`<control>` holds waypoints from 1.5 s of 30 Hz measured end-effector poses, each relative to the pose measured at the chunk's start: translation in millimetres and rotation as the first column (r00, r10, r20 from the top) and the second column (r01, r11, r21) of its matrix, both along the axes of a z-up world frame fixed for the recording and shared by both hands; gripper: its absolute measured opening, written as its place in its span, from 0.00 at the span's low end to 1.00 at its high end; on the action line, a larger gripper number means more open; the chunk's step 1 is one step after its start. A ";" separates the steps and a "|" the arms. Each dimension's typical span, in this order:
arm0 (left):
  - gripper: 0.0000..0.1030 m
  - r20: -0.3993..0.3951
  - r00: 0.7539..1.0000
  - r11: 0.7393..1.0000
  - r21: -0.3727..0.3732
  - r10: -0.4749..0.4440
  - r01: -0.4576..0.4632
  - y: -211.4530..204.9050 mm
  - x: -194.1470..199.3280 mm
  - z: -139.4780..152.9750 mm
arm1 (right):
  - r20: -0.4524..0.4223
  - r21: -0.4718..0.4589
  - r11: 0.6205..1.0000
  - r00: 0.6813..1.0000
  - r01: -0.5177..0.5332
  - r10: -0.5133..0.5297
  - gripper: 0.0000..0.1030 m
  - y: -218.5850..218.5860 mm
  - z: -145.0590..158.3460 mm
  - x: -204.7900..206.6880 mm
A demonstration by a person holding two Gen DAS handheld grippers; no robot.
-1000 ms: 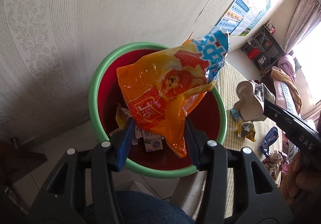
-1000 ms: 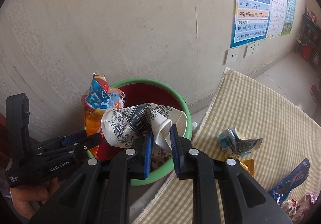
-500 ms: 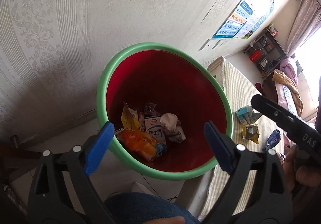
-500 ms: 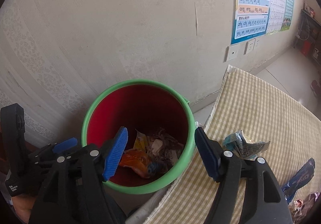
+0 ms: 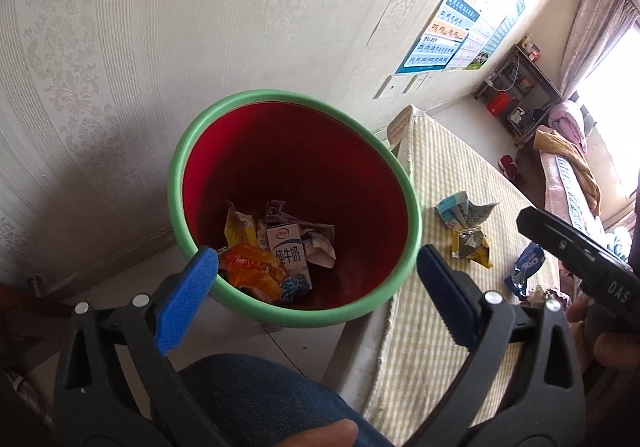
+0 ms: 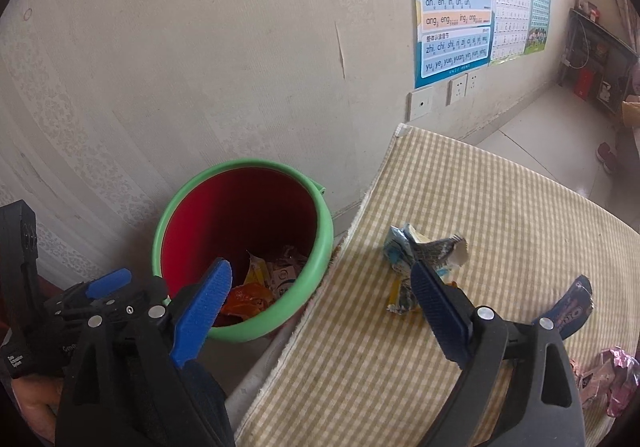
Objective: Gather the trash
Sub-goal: 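Move both tools back over the table toward the remaining wrappers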
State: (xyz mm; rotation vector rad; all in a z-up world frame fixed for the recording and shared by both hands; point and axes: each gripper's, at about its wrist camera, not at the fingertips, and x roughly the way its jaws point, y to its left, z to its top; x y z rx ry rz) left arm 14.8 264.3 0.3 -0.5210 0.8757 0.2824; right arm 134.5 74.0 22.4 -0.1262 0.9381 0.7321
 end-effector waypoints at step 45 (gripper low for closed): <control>0.94 -0.064 0.882 0.884 -0.009 -0.467 0.468 -267.7 60.0 -2.9 | -0.156 -0.077 0.898 0.885 0.433 -0.439 0.89 -324.6 -64.1 -28.2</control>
